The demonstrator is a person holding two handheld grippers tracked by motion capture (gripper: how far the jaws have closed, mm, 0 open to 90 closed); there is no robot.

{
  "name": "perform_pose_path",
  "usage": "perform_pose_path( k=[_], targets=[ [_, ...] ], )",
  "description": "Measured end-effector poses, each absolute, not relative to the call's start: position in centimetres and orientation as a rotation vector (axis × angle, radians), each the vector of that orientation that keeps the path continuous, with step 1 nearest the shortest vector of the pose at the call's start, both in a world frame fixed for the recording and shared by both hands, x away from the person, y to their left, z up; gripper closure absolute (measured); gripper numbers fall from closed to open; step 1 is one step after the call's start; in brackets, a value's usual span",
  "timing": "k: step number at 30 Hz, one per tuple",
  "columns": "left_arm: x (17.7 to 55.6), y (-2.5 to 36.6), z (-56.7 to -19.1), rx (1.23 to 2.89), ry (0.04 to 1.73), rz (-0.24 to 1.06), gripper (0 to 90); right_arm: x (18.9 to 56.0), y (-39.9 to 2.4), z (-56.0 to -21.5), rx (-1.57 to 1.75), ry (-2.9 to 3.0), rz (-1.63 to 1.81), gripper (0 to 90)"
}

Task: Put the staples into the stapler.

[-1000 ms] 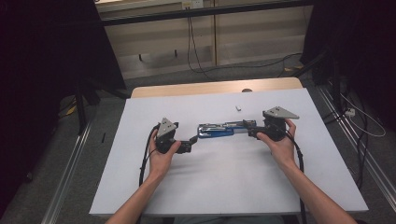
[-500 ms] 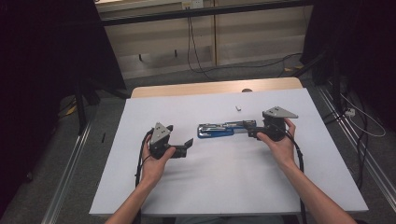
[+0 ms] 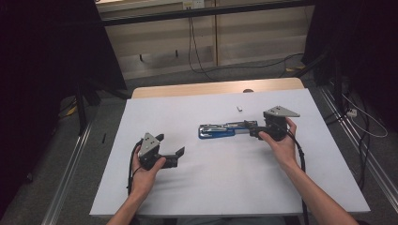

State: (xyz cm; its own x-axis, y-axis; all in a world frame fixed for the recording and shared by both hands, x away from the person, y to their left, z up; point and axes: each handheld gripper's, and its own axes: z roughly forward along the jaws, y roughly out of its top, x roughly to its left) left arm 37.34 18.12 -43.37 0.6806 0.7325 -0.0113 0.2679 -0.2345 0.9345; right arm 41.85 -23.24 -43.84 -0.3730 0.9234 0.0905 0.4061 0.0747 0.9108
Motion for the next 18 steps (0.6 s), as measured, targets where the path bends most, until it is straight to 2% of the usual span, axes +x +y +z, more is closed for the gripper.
perform_pose_path(
  k=[5,11,18],
  targets=[
    [36.0,18.9,-43.8,1.788,0.834,0.539,3.1,42.4,-23.1,-43.7,1.314,1.854,1.277,9.7],
    [34.6,19.9,-43.6,1.799,0.801,0.543,3.2,43.0,-23.0,-43.0,1.307,1.870,1.293,7.5],
    [33.5,19.5,-43.4,1.787,0.806,0.570,3.5,43.9,-22.9,-42.8,1.336,1.954,1.279,8.3]
  ],
)
